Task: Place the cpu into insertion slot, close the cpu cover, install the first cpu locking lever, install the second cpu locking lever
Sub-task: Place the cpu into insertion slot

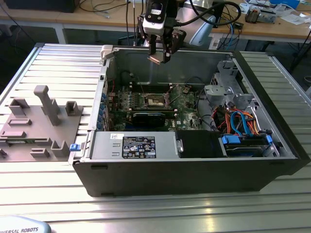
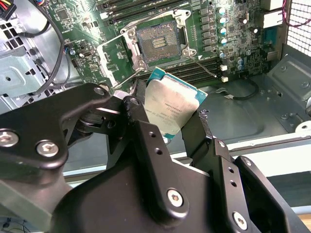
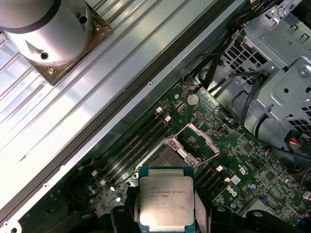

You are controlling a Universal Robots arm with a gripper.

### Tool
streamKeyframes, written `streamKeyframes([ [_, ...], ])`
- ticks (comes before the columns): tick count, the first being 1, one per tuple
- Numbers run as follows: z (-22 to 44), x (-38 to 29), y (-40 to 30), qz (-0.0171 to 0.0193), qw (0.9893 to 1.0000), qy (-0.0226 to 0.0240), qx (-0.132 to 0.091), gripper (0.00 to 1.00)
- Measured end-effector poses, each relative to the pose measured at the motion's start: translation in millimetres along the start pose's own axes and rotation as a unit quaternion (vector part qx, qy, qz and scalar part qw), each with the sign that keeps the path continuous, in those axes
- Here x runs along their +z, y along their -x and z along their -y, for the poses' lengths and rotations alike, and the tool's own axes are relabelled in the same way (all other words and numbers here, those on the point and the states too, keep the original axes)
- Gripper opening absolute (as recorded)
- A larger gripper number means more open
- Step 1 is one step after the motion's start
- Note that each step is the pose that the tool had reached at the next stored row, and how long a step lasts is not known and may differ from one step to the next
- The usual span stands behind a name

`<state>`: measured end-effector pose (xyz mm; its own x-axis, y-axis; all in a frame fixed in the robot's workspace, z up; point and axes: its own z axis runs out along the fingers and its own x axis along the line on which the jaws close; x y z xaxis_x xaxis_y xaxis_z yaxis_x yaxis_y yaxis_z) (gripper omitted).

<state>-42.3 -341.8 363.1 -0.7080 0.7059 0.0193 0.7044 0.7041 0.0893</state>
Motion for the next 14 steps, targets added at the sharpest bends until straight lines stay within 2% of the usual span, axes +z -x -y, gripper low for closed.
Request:
streamKeyframes([
  [14,0.0,0.0,0.0,0.0006,1.0,0.0001,0.007,0.54],
])
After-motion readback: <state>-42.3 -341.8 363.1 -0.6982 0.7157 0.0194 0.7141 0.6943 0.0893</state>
